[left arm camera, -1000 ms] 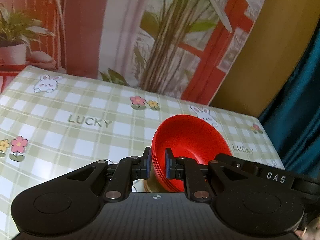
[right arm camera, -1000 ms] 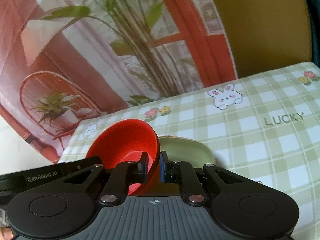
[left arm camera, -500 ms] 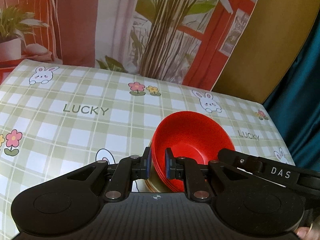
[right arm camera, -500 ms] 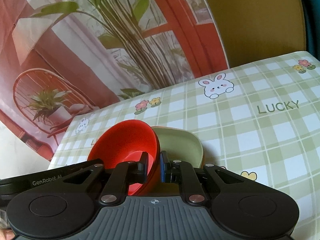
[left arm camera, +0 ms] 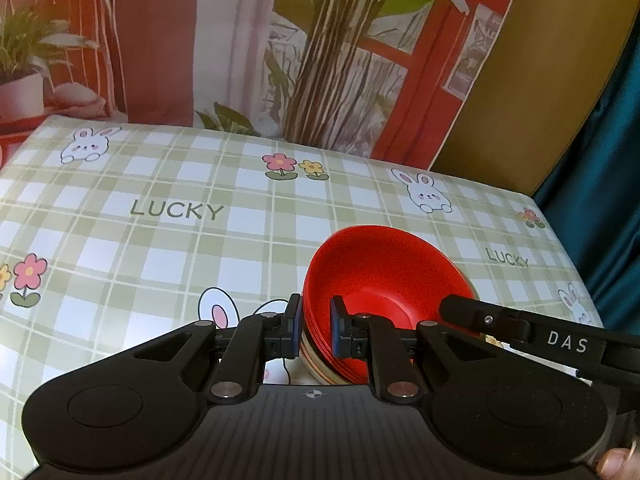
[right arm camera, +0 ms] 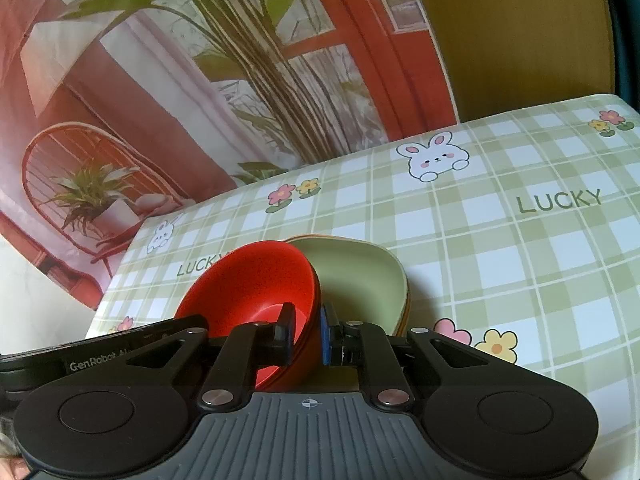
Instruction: Organize plates and bowls
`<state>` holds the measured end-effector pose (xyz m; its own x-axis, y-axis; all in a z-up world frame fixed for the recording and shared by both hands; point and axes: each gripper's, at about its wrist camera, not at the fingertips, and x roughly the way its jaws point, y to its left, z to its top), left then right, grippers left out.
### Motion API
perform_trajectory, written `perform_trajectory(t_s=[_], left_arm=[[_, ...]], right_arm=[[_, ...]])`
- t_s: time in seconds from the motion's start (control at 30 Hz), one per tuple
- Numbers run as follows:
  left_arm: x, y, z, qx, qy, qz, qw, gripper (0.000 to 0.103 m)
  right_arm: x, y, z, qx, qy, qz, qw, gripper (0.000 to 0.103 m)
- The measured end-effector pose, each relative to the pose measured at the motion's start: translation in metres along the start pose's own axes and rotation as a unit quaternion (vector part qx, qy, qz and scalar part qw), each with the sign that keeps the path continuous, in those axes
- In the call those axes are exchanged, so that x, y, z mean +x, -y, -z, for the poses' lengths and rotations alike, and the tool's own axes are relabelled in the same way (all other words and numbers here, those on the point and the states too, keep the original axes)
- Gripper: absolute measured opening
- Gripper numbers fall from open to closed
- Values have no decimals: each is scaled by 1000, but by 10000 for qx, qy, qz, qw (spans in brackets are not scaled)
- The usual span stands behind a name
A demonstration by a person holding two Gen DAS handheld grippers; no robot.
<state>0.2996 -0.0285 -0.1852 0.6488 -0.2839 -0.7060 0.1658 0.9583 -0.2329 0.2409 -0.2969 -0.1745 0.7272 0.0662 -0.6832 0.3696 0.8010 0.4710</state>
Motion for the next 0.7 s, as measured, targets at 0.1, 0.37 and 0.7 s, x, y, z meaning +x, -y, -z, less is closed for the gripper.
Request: perform_trajectory(t_s=[0.1,0.37,0.7], left_arm=[[-5,2,-1,41,55,20,10000,17],[-28,2,-7,152,313,-66,9994,17],[-82,6,-14,295,936,-313,9947,40]], right_arm=[[-4,0,-1,-24,84,44,10000,17],[-30,-4,-12,-159,483,132,9986,24],[-74,-19,-21,-662,901,214,9935,32]])
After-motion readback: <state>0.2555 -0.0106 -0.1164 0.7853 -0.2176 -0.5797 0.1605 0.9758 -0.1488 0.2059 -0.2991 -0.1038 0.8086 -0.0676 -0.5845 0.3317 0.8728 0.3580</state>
